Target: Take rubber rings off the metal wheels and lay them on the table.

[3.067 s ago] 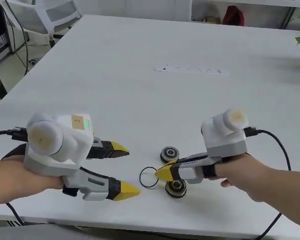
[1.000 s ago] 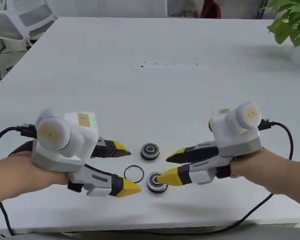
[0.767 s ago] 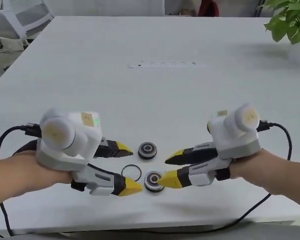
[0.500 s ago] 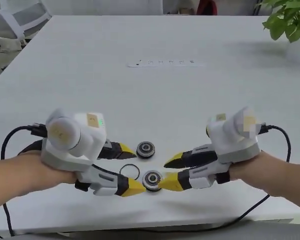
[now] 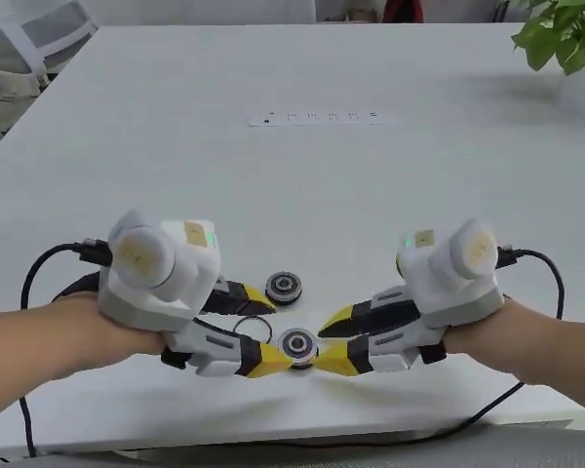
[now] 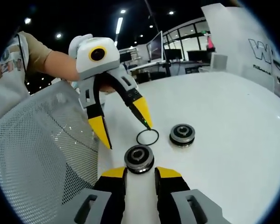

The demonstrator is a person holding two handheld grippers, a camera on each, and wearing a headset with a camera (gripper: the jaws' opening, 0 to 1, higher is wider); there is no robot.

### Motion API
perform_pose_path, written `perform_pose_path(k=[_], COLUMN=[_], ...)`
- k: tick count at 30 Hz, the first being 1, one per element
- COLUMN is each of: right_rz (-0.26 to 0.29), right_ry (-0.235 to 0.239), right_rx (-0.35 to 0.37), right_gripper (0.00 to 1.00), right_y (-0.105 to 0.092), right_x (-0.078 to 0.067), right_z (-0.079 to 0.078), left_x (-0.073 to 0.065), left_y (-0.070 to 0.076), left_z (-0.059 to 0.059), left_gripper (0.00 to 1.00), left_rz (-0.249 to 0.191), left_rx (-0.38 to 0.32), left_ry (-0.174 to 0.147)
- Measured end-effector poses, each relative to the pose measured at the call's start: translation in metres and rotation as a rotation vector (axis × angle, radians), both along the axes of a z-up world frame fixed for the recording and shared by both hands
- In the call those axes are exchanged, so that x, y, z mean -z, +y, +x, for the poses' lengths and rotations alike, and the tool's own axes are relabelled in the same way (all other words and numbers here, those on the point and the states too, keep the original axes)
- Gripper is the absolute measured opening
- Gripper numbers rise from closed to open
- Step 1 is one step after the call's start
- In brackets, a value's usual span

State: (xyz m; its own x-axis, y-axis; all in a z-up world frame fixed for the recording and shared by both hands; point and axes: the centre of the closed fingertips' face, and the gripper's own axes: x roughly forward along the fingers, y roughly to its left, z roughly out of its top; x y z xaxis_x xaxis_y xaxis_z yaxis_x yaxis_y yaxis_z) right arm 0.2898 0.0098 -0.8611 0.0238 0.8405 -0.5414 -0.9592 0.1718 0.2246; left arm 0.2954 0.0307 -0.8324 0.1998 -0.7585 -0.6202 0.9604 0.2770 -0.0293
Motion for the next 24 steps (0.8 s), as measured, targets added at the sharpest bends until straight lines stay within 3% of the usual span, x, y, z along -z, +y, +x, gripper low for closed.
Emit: perform_pose_path(k=[24], right_rz=[-0.016], right_ry=[-0.024], right_rx=[-0.017], right_gripper=[0.13], right_y=[0.0], right_x=[0.006], right_z=[0.001], left_x=[0.012], left_y=[-0.013], left_z=[-0.002], left_gripper=[0.2], left_rz=[0.014], left_rx=[0.004], left_ry=[0.021])
